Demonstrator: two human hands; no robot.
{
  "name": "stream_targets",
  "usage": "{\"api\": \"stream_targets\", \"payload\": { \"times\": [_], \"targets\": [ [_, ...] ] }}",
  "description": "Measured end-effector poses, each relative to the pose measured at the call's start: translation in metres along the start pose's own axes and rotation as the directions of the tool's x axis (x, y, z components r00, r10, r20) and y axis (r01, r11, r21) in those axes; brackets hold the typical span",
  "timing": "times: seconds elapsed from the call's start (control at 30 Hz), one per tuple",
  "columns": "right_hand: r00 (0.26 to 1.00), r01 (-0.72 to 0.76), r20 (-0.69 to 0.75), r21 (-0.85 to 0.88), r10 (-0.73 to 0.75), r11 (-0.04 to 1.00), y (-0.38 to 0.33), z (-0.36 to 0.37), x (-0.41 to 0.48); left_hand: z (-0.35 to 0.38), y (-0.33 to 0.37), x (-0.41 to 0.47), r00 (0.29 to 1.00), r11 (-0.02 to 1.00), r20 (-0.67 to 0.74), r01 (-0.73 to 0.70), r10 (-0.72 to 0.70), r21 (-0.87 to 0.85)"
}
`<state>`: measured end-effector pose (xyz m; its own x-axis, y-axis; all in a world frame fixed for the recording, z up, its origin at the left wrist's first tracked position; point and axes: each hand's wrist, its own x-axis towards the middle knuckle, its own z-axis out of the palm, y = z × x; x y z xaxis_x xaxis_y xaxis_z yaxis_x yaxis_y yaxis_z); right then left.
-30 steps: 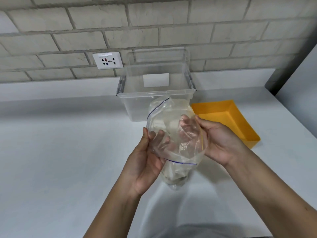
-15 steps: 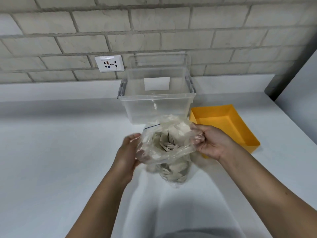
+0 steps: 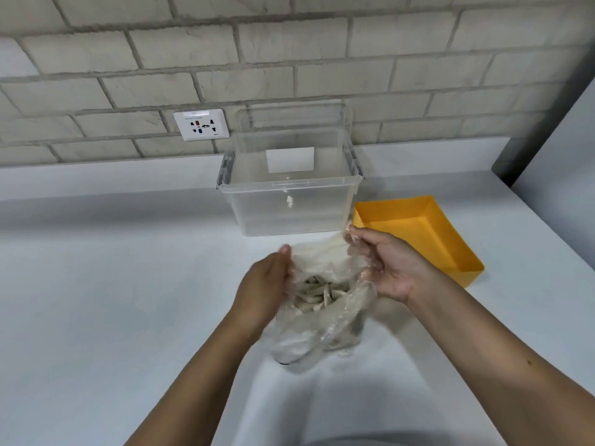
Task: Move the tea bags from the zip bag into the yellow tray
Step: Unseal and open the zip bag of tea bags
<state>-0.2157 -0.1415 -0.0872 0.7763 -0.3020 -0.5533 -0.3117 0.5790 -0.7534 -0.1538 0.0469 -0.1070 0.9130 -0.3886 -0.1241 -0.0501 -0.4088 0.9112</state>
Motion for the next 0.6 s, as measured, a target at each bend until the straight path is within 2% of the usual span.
{"api": "stream_targets", "payload": {
  "times": [0.03, 0.07, 0.1, 0.13, 0.2, 0.27, 0.3, 0.33, 0.4, 0.47, 0.5, 0.53, 0.57, 0.6],
  "targets": [
    [0.999, 0.038, -0.018, -0.020, -0.038, 0.999, -0.001, -0.002, -0.003, -0.001, -0.001, 0.004, 0.990, 0.956, 0.004, 0.135, -0.139, -0.259],
    [0.995, 0.096, -0.029, -0.062, -0.098, 0.993, 0.001, -0.003, -0.005, -0.001, -0.002, 0.007, 0.969, 0.839, 0.038, 0.231, -0.245, -0.492],
    [0.985, 0.159, -0.035, -0.152, -0.166, 0.975, 0.003, -0.003, -0.009, -0.002, -0.001, 0.007, 0.948, 0.717, 0.074, 0.284, -0.310, -0.637],
    [0.973, 0.208, -0.039, -0.288, -0.229, 0.935, 0.007, -0.001, -0.013, -0.001, -0.002, 0.007, 0.936, 0.635, 0.090, 0.300, -0.340, -0.712],
    [0.941, 0.263, -0.043, -0.531, -0.335, 0.806, 0.019, 0.002, -0.021, 0.002, -0.002, 0.004, 0.926, 0.545, 0.097, 0.297, -0.364, -0.784],
    [0.880, 0.309, -0.070, -0.665, -0.469, 0.680, 0.034, 0.002, -0.026, 0.005, -0.001, 0.000, 0.925, 0.534, 0.052, 0.263, -0.377, -0.804],
    [0.838, 0.327, -0.089, -0.709, -0.539, 0.625, 0.041, 0.002, -0.029, 0.005, 0.000, -0.002, 0.929, 0.573, 0.012, 0.239, -0.370, -0.784],
    [0.798, 0.334, -0.115, -0.734, -0.592, 0.592, 0.049, 0.001, -0.029, 0.006, 0.001, -0.007, 0.936, 0.638, -0.031, 0.215, -0.351, -0.740],
    [0.758, 0.360, -0.161, -0.705, -0.632, 0.611, 0.061, -0.001, -0.034, 0.007, -0.002, -0.016, 0.960, 0.799, -0.106, 0.150, -0.258, -0.583],
    [0.782, 0.401, -0.169, -0.601, -0.600, 0.691, 0.070, 0.000, -0.037, 0.008, -0.007, -0.027, 0.990, 0.942, -0.144, -0.038, -0.011, -0.334],
    [0.807, 0.410, -0.171, -0.527, -0.565, 0.745, 0.072, 0.001, -0.037, 0.007, -0.015, -0.029, 0.980, 0.983, -0.130, -0.162, 0.151, -0.083],
    [0.832, 0.406, -0.181, -0.447, -0.525, 0.797, 0.073, 0.002, -0.037, 0.007, -0.022, -0.029, 0.957, 0.944, -0.100, -0.244, 0.271, 0.222],
    [0.852, 0.393, -0.190, -0.383, -0.487, 0.836, 0.072, 0.003, -0.036, 0.008, -0.031, -0.027, 0.933, 0.842, -0.078, -0.278, 0.351, 0.462],
    [0.871, 0.373, -0.195, -0.334, -0.450, 0.866, 0.071, 0.003, -0.034, 0.007, -0.035, -0.026, 0.913, 0.751, -0.081, -0.274, 0.399, 0.601]
  ]
}}
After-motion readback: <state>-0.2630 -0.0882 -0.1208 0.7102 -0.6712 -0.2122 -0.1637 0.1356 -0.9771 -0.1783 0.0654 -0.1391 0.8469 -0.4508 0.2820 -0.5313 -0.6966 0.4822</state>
